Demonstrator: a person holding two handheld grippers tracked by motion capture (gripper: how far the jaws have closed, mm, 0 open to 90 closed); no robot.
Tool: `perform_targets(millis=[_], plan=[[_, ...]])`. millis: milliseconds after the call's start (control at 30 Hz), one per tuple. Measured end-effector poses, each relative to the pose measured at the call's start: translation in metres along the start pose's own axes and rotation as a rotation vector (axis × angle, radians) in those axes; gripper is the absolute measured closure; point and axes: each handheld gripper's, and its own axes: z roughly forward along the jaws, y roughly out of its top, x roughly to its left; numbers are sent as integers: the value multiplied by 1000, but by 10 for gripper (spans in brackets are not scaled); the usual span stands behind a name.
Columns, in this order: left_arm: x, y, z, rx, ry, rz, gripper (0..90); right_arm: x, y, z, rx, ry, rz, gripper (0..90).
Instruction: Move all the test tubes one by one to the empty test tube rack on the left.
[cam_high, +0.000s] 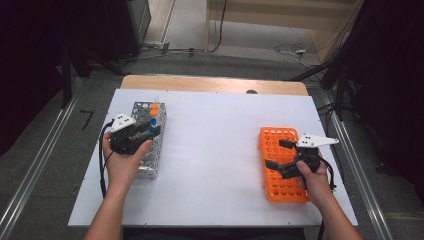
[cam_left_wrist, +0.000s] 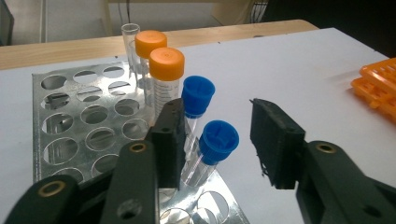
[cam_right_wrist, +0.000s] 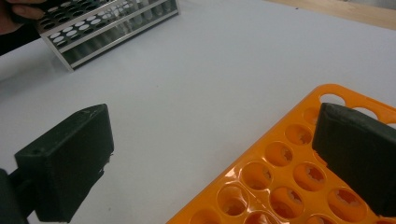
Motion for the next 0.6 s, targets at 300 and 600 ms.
perform_targets(millis=[300, 600], plan=[[-6, 3, -9, -72, -67, -25, 209, -1, -1, -1, -7, -5, -1, 0], [-23, -6, -15, -79, -154, 11, 13, -2, -3, -5, -22, -17, 8, 0]])
